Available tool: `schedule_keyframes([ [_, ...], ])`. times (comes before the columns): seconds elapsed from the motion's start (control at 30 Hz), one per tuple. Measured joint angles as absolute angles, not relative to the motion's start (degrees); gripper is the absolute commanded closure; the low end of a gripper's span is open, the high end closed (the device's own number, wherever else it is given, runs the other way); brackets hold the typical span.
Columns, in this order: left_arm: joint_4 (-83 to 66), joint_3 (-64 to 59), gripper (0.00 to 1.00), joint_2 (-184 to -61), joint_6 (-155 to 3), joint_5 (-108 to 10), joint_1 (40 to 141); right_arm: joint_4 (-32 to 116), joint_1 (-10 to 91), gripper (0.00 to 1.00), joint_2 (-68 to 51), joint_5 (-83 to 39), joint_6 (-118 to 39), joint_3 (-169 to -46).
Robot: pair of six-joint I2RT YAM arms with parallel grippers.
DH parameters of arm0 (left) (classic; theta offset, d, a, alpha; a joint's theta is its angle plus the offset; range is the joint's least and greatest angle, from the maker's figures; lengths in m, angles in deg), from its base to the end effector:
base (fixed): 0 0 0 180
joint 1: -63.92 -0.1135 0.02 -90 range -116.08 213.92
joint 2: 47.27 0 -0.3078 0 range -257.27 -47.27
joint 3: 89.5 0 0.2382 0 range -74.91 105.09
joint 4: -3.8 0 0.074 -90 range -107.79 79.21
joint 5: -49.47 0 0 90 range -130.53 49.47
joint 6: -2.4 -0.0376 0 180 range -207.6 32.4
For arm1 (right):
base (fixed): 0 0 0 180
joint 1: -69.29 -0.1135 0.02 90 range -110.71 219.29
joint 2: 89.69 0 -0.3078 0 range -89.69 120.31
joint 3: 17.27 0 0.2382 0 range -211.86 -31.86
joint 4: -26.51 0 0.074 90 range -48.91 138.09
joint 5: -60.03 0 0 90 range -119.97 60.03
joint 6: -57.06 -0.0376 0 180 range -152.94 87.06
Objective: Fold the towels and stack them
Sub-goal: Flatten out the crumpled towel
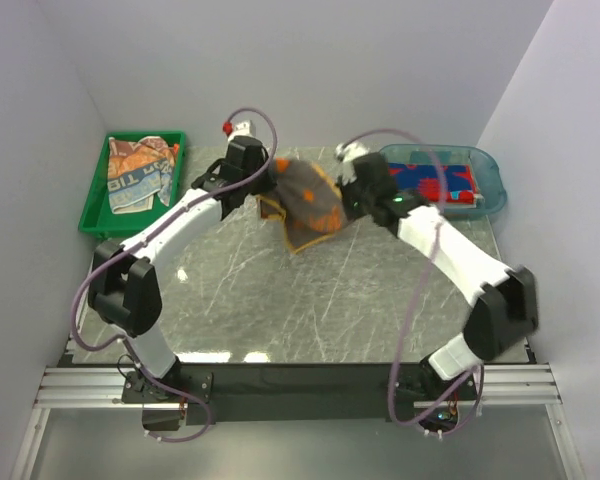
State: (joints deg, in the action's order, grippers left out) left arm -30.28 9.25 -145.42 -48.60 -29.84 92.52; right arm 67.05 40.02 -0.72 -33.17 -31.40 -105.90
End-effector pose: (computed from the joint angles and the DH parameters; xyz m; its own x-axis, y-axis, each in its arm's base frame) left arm 0.3496 -0.1827 0.3595 -0.5869 -0.3843 -0.7126 -0.0448 0.8942 -0.4454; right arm 0.2950 0.1629 0.3468 -0.5586 -0.3438 -0.7548 -0.4665 0.8827 -0.0568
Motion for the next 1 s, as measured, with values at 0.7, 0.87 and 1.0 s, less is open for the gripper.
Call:
schedule_keyframes([
  [0.7, -12.9, -59.4, 0.08, -87.4, -20.5, -28.6, 92.0, 72.6, 8.1, 0.59, -9.4, -13.5, -29.9, -89.2],
  [0.87, -17.4, -55.1, 0.14, -85.6, -23.5, -28.8, 92.0, 74.0, 5.8, 0.27, -10.3, -14.3, -33.7, -87.0],
  [1.0, -19.3, -50.0, 0.12, -93.5, -28.4, -30.8, 92.2, 73.1, 11.9, 0.22, -18.2, -20.3, -39.2, -84.8],
])
